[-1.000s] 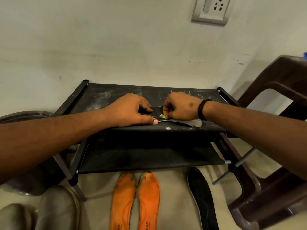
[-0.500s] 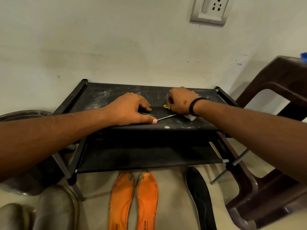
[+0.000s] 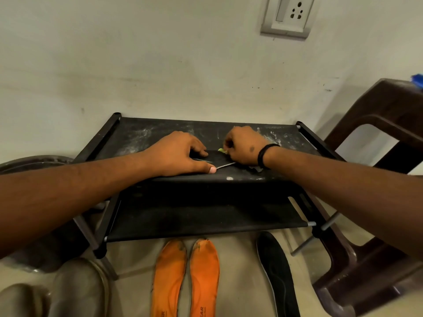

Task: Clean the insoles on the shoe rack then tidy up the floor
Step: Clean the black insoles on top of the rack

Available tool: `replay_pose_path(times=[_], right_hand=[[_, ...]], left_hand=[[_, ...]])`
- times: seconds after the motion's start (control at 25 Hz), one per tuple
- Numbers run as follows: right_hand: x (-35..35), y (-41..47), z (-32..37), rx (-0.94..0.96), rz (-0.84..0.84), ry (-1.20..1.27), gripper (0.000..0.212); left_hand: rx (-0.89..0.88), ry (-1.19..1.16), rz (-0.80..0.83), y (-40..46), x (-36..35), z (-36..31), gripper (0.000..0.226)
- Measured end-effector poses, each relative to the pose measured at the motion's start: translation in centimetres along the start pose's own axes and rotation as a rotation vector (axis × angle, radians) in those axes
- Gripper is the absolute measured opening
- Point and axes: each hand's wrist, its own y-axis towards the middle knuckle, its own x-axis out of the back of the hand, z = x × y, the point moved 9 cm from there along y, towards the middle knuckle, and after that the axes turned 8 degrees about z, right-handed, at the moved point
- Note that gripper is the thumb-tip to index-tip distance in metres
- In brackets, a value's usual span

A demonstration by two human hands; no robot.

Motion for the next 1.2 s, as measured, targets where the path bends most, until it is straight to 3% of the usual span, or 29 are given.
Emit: replay_pose_path(times=[0.12, 0.32, 0.52, 0.72, 0.88, 1.0, 1.12, 1.2], right_hand=[[-0.6, -1.4, 1.5, 0.146, 0.099, 0.074, 0.009], [1.6, -0.7, -4.3, -0.083, 0.008, -0.068, 0.012], [-0.6, -2.9, -0.2, 0.133, 0.152, 0.051, 0.009], [1.9, -2.0, -5.4, -0.092, 0.03, -0.093, 0.015], [-0.1, -2.8, -0.8, 0.056, 0.117, 0.017, 0.014], [-0.7, -2.9, 0.6, 0.119, 0.15, 0.03, 0.012], [0.8, -1.5, -3.6, -0.033, 0.057, -0.1, 0.015], [1.3, -1.0, -5.0, -0.115, 0.011, -0.143, 0.015]], left_hand=[[-0.015, 0.005, 0.013, 0.0, -0.1, -0.1, 0.069], [0.003, -0.03, -0.007, 0.2, -0.1, 0.0, 0.062], [-0.003, -0.013, 0.003, 0.1, -0.1, 0.0, 0.068], [0.007, -0.04, -0.014, 0.2, 0.0, -0.1, 0.062], [0.011, -0.024, 0.0, 0.1, 0.0, 0.0, 0.083], [0.017, -0.022, 0.002, 0.0, 0.0, -0.1, 0.084], [0.01, -0.047, -0.002, 0.1, 0.0, -0.3, 0.064], [0.009, -0.051, -0.011, 0.1, 0.0, -0.1, 0.063]])
